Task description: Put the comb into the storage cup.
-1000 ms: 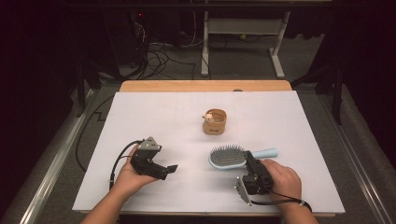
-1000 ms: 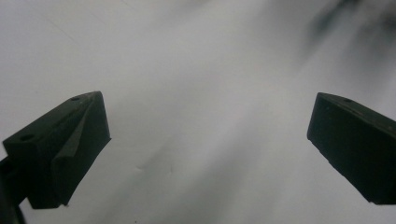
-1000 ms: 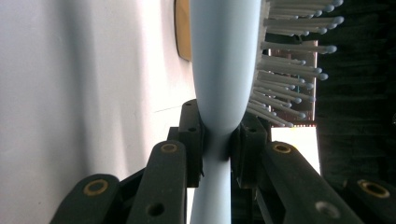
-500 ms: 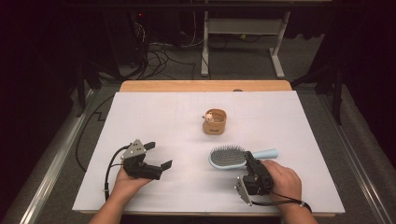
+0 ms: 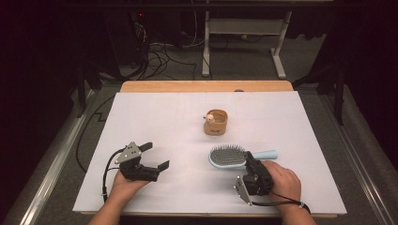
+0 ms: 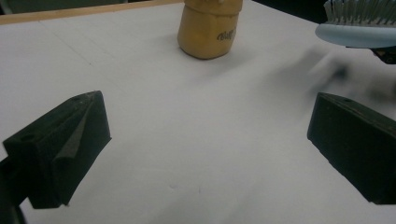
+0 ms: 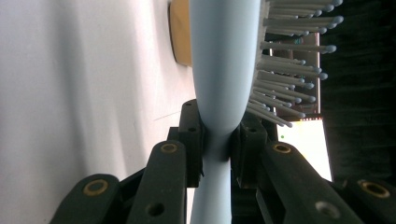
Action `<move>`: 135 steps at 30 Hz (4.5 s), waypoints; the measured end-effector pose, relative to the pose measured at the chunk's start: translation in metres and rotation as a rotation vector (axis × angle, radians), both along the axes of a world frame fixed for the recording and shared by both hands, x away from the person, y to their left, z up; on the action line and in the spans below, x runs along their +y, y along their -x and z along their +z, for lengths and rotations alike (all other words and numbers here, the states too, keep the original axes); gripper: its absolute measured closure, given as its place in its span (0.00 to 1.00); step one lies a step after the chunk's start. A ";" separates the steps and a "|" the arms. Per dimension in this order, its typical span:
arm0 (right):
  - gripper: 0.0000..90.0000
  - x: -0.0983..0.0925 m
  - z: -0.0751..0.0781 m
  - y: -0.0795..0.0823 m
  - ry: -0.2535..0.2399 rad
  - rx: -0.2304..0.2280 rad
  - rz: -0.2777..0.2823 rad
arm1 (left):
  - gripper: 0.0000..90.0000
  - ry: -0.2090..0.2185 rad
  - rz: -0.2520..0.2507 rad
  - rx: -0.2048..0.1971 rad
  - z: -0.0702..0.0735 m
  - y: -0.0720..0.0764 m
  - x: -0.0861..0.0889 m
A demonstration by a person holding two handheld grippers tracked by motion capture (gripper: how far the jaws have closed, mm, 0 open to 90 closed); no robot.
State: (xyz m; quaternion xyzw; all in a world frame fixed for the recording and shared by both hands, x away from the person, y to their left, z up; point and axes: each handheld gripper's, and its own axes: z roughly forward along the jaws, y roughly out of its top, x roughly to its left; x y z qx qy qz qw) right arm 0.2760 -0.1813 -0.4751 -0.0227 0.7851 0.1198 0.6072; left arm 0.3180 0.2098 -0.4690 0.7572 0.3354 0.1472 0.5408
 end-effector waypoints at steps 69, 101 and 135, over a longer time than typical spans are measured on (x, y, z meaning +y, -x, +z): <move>0.87 -0.032 0.049 -0.003 -0.765 0.232 -0.028 | 0.00 0.053 -0.005 -0.058 0.001 0.008 0.006; 0.87 -0.052 0.049 -0.013 -1.098 0.391 -0.015 | 0.00 0.047 0.002 -0.050 0.001 0.009 0.006; 0.87 -0.040 0.046 -0.016 -1.163 0.464 0.022 | 0.00 0.031 -0.012 -0.133 0.008 0.015 -0.006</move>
